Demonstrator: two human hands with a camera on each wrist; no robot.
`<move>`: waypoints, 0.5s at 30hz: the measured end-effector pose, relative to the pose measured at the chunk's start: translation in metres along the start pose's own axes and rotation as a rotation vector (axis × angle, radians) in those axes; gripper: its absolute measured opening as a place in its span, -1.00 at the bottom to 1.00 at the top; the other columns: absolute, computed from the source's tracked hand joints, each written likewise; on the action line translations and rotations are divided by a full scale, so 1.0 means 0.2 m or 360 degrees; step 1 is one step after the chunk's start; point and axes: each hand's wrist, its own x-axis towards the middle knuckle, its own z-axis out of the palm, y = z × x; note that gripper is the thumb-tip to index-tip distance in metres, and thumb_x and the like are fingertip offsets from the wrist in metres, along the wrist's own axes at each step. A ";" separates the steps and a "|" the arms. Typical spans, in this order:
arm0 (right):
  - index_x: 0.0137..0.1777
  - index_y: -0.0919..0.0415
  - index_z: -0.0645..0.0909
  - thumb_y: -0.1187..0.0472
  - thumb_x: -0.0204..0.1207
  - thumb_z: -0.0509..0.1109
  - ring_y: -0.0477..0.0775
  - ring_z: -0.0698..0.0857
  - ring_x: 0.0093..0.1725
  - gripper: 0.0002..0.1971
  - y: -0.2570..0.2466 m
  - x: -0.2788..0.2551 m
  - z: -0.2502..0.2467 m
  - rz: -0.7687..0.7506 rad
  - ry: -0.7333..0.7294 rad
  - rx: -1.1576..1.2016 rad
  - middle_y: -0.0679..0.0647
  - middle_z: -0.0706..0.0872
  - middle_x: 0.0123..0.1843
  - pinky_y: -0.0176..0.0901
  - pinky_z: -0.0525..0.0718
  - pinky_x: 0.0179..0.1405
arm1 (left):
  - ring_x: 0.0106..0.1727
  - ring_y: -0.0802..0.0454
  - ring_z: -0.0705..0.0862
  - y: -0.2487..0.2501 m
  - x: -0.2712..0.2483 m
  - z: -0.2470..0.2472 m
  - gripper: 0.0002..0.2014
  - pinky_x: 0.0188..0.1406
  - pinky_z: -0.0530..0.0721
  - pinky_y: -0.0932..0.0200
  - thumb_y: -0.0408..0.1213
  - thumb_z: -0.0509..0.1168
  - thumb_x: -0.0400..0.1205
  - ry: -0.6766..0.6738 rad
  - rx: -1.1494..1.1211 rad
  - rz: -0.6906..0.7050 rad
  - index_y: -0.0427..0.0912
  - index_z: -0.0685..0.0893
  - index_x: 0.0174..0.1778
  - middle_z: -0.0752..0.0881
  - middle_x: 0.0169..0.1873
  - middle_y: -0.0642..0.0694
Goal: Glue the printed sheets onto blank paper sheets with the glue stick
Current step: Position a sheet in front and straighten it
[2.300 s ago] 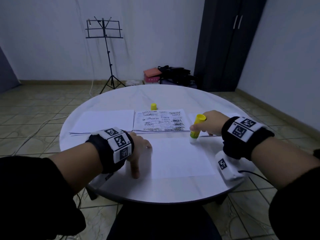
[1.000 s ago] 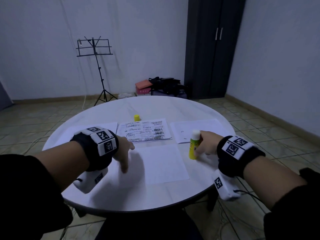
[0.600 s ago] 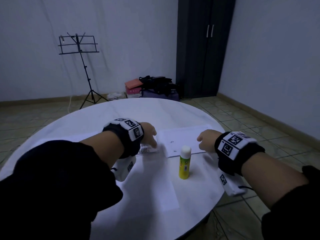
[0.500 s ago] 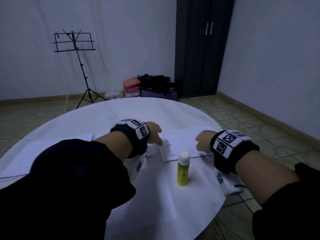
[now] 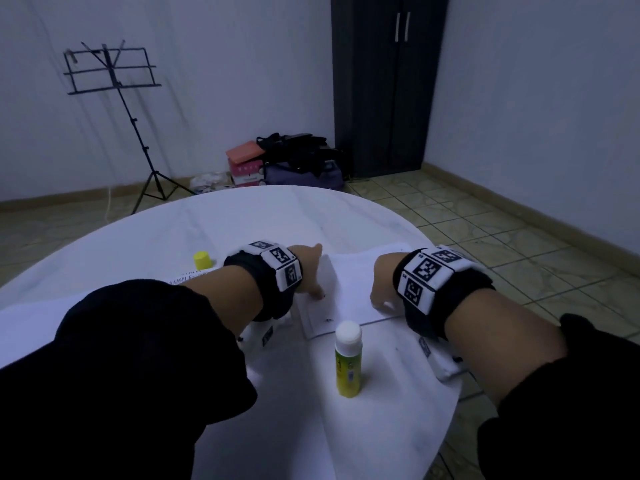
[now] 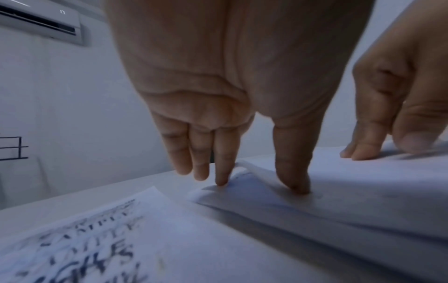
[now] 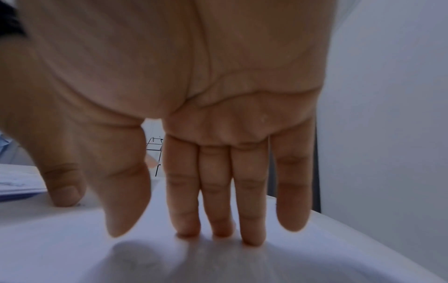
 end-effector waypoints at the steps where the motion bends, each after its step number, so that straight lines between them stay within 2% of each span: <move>1: -0.31 0.30 0.54 -0.08 0.06 0.35 0.41 0.68 -0.03 -0.59 0.01 0.12 0.04 0.0009 -0.0045 0.0021 0.34 0.70 -0.03 0.40 0.54 0.11 | 0.47 -0.16 0.45 0.00 -0.01 -0.01 -0.06 0.33 0.47 0.03 -0.03 0.46 0.52 0.0012 -0.0077 0.0021 -0.21 0.03 0.66 0.43 0.51 -0.17; 3: -0.48 0.20 0.42 -0.07 -0.07 0.44 0.37 0.71 -0.03 -0.62 0.02 0.22 0.07 0.0045 -0.0062 0.0031 0.26 0.68 -0.15 0.46 0.53 0.09 | 0.49 -0.12 0.43 -0.01 -0.03 -0.02 0.02 0.39 0.43 0.08 -0.09 0.51 0.48 0.0063 -0.0286 0.0045 -0.13 -0.06 0.68 0.40 0.54 -0.12; 4: -0.51 0.19 0.41 -0.06 -0.12 0.46 0.35 0.72 -0.05 -0.61 0.03 0.12 0.03 0.0034 -0.0104 0.0040 0.23 0.69 -0.17 0.47 0.54 0.07 | 0.45 -0.11 0.48 -0.02 -0.03 -0.03 0.04 0.35 0.45 0.11 -0.13 0.53 0.46 0.0079 -0.0438 0.0016 -0.11 -0.05 0.68 0.42 0.52 -0.11; 7: -0.50 0.19 0.51 -0.04 -0.18 0.45 0.31 0.73 -0.14 -0.65 0.05 0.02 -0.01 -0.0038 -0.0010 0.0060 0.22 0.76 -0.16 0.45 0.58 0.02 | 0.11 -0.18 0.70 -0.05 -0.05 -0.03 0.02 0.09 0.67 0.08 -0.37 0.54 0.45 0.0086 -0.1184 -0.0115 -0.05 -0.01 0.69 0.42 0.50 -0.19; 9: -0.54 0.17 0.61 -0.03 -0.13 0.46 0.23 0.73 -0.25 -0.72 0.06 -0.13 -0.07 -0.0111 0.0002 0.0097 0.13 0.76 -0.31 0.24 0.64 0.00 | -0.07 -0.22 0.71 -0.07 -0.08 -0.02 0.00 -0.12 0.78 0.00 -0.57 0.48 0.45 0.0069 -0.1721 -0.0232 -0.01 0.04 0.67 0.45 0.43 -0.32; 10: -0.58 0.14 0.63 -0.01 -0.04 0.48 0.16 0.72 -0.31 -0.78 0.07 -0.19 -0.08 -0.0165 0.0022 0.0117 0.05 0.73 -0.44 0.05 0.66 -0.04 | -0.13 -0.22 0.70 -0.07 -0.09 -0.01 -0.04 -0.24 0.80 -0.01 -0.64 0.44 0.45 0.0051 -0.1853 -0.0270 0.00 0.11 0.65 0.49 0.37 -0.37; 11: -0.62 0.08 0.65 0.02 0.06 0.49 0.11 0.69 -0.37 -0.81 0.08 -0.23 -0.09 -0.0219 0.0038 0.0134 -0.04 0.67 -0.59 -0.12 0.66 -0.13 | -0.18 -0.21 0.68 -0.08 -0.10 0.00 -0.13 -0.32 0.79 0.00 -0.67 0.41 0.45 0.0023 -0.1898 -0.0296 0.01 0.22 0.59 0.53 0.30 -0.40; 12: -0.65 -0.03 0.66 0.05 0.13 0.49 0.08 0.69 -0.39 -0.81 0.10 -0.26 -0.09 -0.0241 0.0064 0.0156 -0.09 0.61 -0.69 -0.19 0.66 -0.18 | -0.23 -0.20 0.67 -0.09 -0.09 0.02 -0.26 -0.35 0.78 0.00 -0.69 0.37 0.47 -0.0019 -0.1889 -0.0298 -0.02 0.34 0.48 0.57 0.21 -0.40; 13: -0.65 -0.07 0.66 0.06 0.15 0.49 0.08 0.70 -0.38 -0.81 0.10 -0.27 -0.08 -0.0234 0.0099 0.0170 -0.11 0.59 -0.71 -0.18 0.67 -0.16 | -0.27 -0.18 0.66 -0.09 -0.10 0.02 -0.41 -0.35 0.77 0.01 -0.69 0.32 0.49 -0.0077 -0.1885 -0.0287 -0.06 0.43 0.34 0.61 0.09 -0.38; 15: -0.61 0.14 0.61 0.07 0.14 0.49 0.14 0.70 -0.32 -0.78 0.09 -0.28 -0.07 -0.0214 0.0106 0.0172 -0.04 0.66 -0.52 -0.11 0.66 -0.09 | -0.33 -0.12 0.64 -0.09 -0.12 0.04 -0.63 -0.38 0.77 0.07 -0.70 0.25 0.54 -0.0239 -0.1908 -0.0250 -0.14 0.51 0.09 0.63 -0.15 -0.30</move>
